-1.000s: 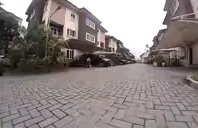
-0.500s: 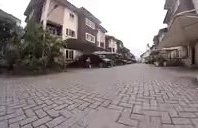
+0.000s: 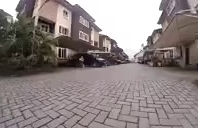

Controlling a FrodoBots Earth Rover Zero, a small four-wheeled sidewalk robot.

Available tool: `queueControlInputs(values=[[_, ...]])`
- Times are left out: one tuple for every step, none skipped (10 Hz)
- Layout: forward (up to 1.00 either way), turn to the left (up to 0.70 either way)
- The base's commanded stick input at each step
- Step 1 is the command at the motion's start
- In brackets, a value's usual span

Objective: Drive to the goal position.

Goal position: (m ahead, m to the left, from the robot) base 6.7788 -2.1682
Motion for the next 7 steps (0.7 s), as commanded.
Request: queueControlInputs(values=[[0.7, 0.0], [0.7, 0.0], [0.7, 0.0], [0.7, 0.0], [0.7, 0.0], [0.7, 0.0], [0.7, 0.0]])
